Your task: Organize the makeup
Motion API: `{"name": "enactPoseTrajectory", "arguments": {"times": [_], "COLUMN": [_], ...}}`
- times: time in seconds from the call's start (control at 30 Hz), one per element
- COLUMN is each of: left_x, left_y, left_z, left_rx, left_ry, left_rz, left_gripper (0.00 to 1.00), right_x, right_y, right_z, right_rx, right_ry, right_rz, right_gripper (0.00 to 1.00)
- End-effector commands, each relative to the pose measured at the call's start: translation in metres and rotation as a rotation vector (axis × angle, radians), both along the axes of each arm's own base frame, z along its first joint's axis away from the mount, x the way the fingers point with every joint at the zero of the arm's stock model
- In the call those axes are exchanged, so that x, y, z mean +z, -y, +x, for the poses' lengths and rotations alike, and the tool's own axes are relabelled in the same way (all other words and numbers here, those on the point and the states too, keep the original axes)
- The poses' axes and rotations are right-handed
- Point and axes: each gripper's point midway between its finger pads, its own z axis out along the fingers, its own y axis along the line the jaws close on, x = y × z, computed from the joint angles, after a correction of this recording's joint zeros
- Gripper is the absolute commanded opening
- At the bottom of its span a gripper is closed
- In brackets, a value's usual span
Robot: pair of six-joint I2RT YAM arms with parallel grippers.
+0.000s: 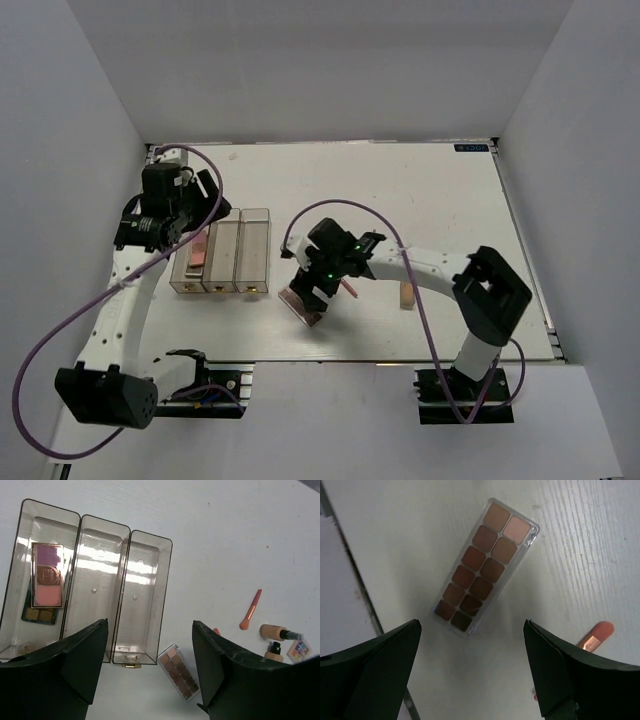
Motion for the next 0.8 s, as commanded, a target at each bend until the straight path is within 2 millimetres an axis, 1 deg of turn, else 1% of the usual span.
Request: {"name": "enactPoseTrajectory", "arguments": {"times": [0.0, 0.03, 0.07, 0.1, 0.13, 0.2, 0.23, 0.3, 0.33, 0.37, 0.47, 0.6, 0.63, 0.77], "left_x": [0.025, 0.027, 0.032, 0.032, 0.033, 0.036, 0.036, 0.039, 0.040, 0.041, 0.042, 0.042, 0.042, 0.042], "left_y": [-0.004, -0.006, -0.006, -0.007, -0.007, -0.007, -0.013, -0.014, -0.015, -0.015, -0.015, -0.015, -0.015, -0.015], "left_z": [-0.021, -0.024, -0.029, -0.033, -0.036, -0.043, -0.043, -0.047, -0.047, -0.048, -0.049, -0.049, -0.049, -0.050], "left_rx": [0.039, 0.045, 0.047, 0.048, 0.049, 0.049, 0.077, 0.081, 0.082, 0.083, 0.083, 0.084, 0.085, 0.084], "left_ry": [0.044, 0.050, 0.063, 0.059, 0.061, 0.067, 0.070, 0.074, 0.079, 0.079, 0.079, 0.079, 0.079, 0.082], "left_rz": [-0.019, -0.017, -0.021, -0.020, -0.025, -0.026, -0.008, -0.008, -0.008, -0.009, -0.009, -0.007, -0.008, -0.011], "left_gripper": [0.78, 0.78, 0.78, 0.78, 0.78, 0.78, 0.78, 0.79, 0.79, 0.79, 0.79, 0.79, 0.79, 0.79], "right_x": [0.017, 0.018, 0.009, 0.008, 0.002, -0.006, -0.010, -0.015, -0.024, -0.024, -0.033, -0.041, -0.042, -0.052], "right_y": [-0.031, -0.037, -0.040, -0.043, -0.049, -0.051, -0.057, -0.061, -0.058, -0.061, -0.062, -0.056, -0.054, -0.049], "right_z": [0.028, 0.029, 0.027, 0.029, 0.028, 0.026, 0.027, 0.022, 0.025, 0.023, 0.016, 0.018, 0.022, 0.017], "right_rx": [-0.177, -0.190, -0.206, -0.215, -0.240, -0.279, -0.294, -0.331, -0.362, -0.369, -0.376, -0.401, -0.416, -0.410], "right_ry": [0.072, 0.081, 0.063, 0.070, 0.068, 0.053, 0.058, 0.041, 0.064, 0.069, 0.088, 0.130, 0.145, 0.132], "right_rz": [0.034, 0.034, 0.014, 0.009, -0.010, -0.042, -0.056, -0.083, -0.123, -0.130, -0.156, -0.185, -0.193, -0.221], "right_gripper": [0.89, 0.89, 0.89, 0.89, 0.89, 0.89, 0.89, 0.89, 0.89, 0.89, 0.89, 0.89, 0.89, 0.89]}}
